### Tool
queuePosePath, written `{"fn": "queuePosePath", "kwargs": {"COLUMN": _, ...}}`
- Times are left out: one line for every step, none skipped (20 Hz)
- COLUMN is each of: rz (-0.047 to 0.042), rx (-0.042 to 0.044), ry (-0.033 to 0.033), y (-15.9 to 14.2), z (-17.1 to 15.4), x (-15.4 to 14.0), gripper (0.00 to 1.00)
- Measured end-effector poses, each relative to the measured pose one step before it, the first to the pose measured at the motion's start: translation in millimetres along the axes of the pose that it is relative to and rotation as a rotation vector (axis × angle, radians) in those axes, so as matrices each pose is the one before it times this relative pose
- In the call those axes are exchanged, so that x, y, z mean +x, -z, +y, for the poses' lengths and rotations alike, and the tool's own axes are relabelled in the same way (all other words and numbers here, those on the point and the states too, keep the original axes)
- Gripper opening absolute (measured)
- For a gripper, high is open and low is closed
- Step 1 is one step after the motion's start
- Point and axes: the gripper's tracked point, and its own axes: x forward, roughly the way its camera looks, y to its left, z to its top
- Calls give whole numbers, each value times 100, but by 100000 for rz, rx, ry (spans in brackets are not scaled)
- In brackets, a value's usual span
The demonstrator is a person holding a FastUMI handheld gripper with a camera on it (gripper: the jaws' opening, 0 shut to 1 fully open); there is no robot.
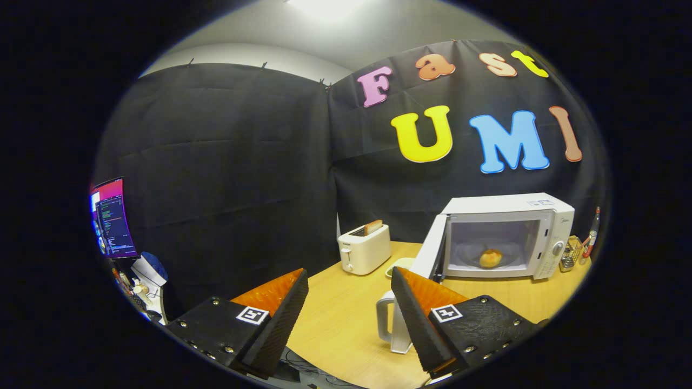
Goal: Open the microwave, put the food inside, and close the microwave door.
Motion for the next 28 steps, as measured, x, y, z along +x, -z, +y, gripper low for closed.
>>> {"fn": "queuePosePath", "kwargs": {"rz": 1752, "rx": -832, "ry": -1713, "y": 779, "z": 628, "x": 644, "gripper": 94}}
{"fn": "queuePosePath", "kwargs": {"rz": 2058, "rx": -424, "ry": -1753, "y": 809, "z": 333, "x": 682, "gripper": 83}}
{"fn": "queuePosePath", "kwargs": {"rz": 2915, "rx": -197, "ry": -1450, "y": 1089, "z": 338, "x": 1042, "gripper": 81}}
{"fn": "queuePosePath", "kwargs": {"rz": 2272, "rx": -746, "ry": 213, "y": 607, "z": -245, "x": 616, "gripper": 78}}
{"fn": "queuePosePath", "kwargs": {"rz": 2356, "rx": -868, "ry": 296, "y": 703, "z": -291, "x": 1030, "gripper": 69}}
{"fn": "queuePosePath", "kwargs": {"rz": 3170, "rx": -188, "ry": -959, "y": 680, "z": -255, "x": 942, "gripper": 60}}
{"fn": "queuePosePath", "kwargs": {"rz": 2167, "rx": -1143, "ry": 3882, "y": 655, "z": -1322, "x": 939, "gripper": 60}}
{"fn": "queuePosePath", "kwargs": {"rz": 776, "rx": 52, "ry": 3109, "y": 141, "z": -1226, "x": -187, "gripper": 30}}
{"fn": "queuePosePath", "kwargs": {"rz": 2734, "rx": 1584, "ry": 487, "y": 779, "z": -649, "x": 877, "gripper": 1}}
{"fn": "queuePosePath", "kwargs": {"rz": 2492, "rx": 1780, "ry": -200, "y": 699, "z": -443, "x": 716, "gripper": 8}}
{"fn": "queuePosePath", "kwargs": {"rz": 870, "rx": 1822, "ry": -1618, "y": 350, "z": -290, "x": -59, "gripper": 8}}
{"fn": "queuePosePath", "kwargs": {"rz": 276, "rx": 971, "ry": -754, "y": -88, "z": -185, "x": -827, "gripper": 1}}
{"fn": "queuePosePath", "kwargs": {"rz": -466, "rx": -755, "ry": -41, "y": 105, "z": -240, "x": 129, "gripper": 1}}
{"fn": "queuePosePath", "kwargs": {"rz": -338, "rx": -1403, "ry": 499, "y": -2, "z": -504, "x": -354, "gripper": 1}}
{"fn": "queuePosePath", "kwargs": {"rz": 181, "rx": -651, "ry": 685, "y": 258, "z": -558, "x": -283, "gripper": 1}}
{"fn": "queuePosePath", "kwargs": {"rz": 249, "rx": 68, "ry": 500, "y": 207, "z": -630, "x": -294, "gripper": 1}}
{"fn": "queuePosePath", "kwargs": {"rz": 228, "rx": 402, "ry": 586, "y": 286, "z": -744, "x": -170, "gripper": 1}}
{"fn": "queuePosePath", "kwargs": {"rz": 147, "rx": 369, "ry": 813, "y": 151, "z": -862, "x": -340, "gripper": 1}}
{"fn": "queuePosePath", "kwargs": {"rz": 11, "rx": 289, "ry": 1279, "y": 170, "z": -768, "x": -338, "gripper": 1}}
{"fn": "queuePosePath", "kwargs": {"rz": 58, "rx": 19, "ry": 1636, "y": 95, "z": -941, "x": -347, "gripper": 1}}
{"fn": "queuePosePath", "kwargs": {"rz": 47, "rx": -38, "ry": 1862, "y": 147, "z": -1056, "x": -274, "gripper": 1}}
{"fn": "queuePosePath", "kwargs": {"rz": 49, "rx": 110, "ry": 1898, "y": 55, "z": -1105, "x": -192, "gripper": 1}}
{"fn": "queuePosePath", "kwargs": {"rz": 358, "rx": 366, "ry": 1946, "y": 187, "z": -1174, "x": -70, "gripper": 1}}
{"fn": "queuePosePath", "kwargs": {"rz": 551, "rx": 819, "ry": 2061, "y": 178, "z": -1229, "x": -52, "gripper": 1}}
{"fn": "queuePosePath", "kwargs": {"rz": 218, "rx": 1284, "ry": 2234, "y": 148, "z": -1250, "x": -39, "gripper": 1}}
{"fn": "queuePosePath", "kwargs": {"rz": 203, "rx": 1355, "ry": 2163, "y": -24, "z": -1250, "x": 12, "gripper": 1}}
{"fn": "queuePosePath", "kwargs": {"rz": 122, "rx": 1305, "ry": 2071, "y": -33, "z": -1173, "x": 34, "gripper": 1}}
{"fn": "queuePosePath", "kwargs": {"rz": 109, "rx": 899, "ry": 2278, "y": -152, "z": -1251, "x": 130, "gripper": 1}}
